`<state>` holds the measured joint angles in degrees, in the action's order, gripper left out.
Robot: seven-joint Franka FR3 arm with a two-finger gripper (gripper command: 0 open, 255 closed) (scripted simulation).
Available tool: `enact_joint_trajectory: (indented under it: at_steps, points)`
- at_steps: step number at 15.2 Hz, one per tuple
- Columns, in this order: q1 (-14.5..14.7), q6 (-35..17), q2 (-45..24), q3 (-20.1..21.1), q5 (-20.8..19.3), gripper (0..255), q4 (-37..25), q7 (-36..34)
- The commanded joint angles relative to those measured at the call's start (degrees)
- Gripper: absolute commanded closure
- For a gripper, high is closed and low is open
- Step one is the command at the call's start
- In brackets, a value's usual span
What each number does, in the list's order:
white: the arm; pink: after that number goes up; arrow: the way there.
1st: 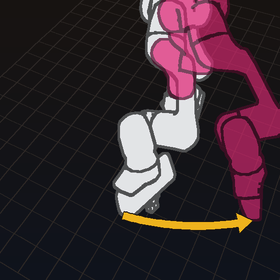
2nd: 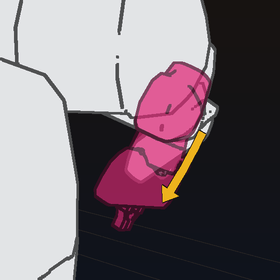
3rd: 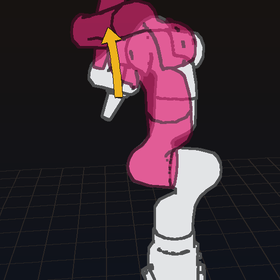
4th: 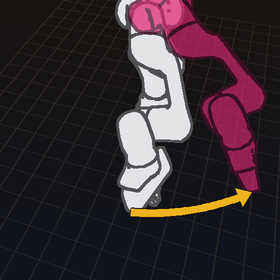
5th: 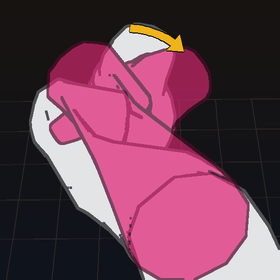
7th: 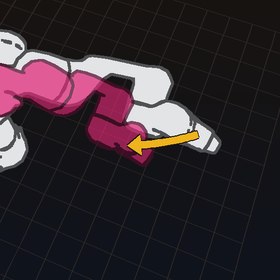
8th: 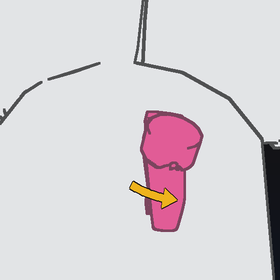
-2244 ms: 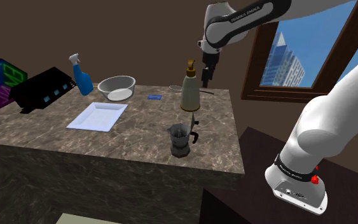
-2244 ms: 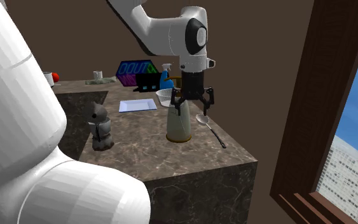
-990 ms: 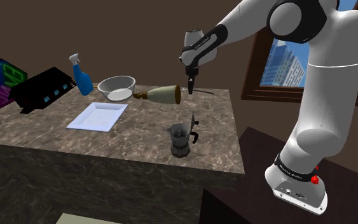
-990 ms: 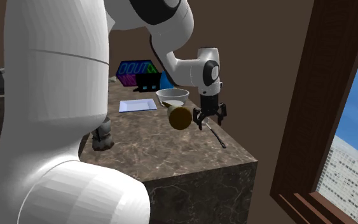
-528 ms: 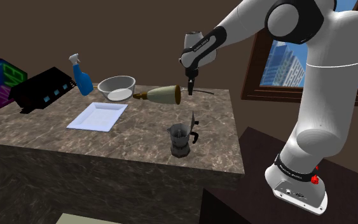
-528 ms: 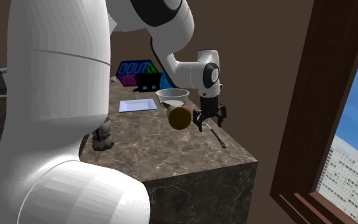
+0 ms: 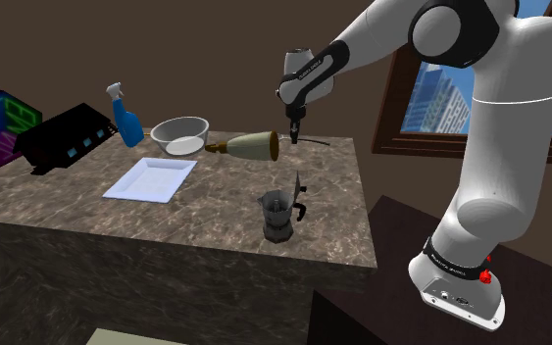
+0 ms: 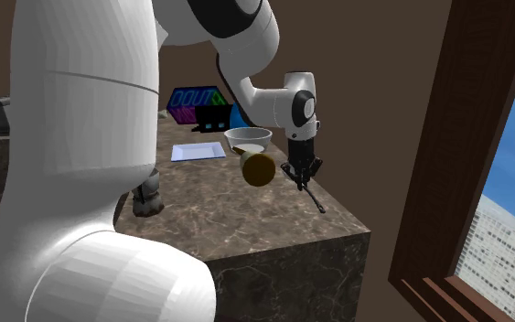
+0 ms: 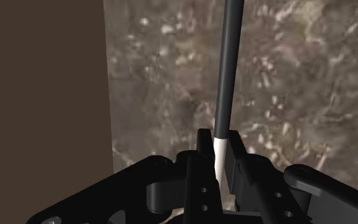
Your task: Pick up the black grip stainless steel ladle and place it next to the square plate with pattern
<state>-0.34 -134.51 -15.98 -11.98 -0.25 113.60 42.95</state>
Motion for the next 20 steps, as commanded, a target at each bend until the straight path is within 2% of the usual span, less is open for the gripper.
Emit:
enact_joint_trajectory:
  at_steps: [1,3,20]
  points:
    - [0.0,0.0,0.0,0.0,0.0,255,0.0,0.0]
    - [0.0,0.0,0.0,0.0,0.0,255,0.0,0.0]
    - [0.4,11.7,5.8,-0.4,-1.3,255,-6.0,-0.3]
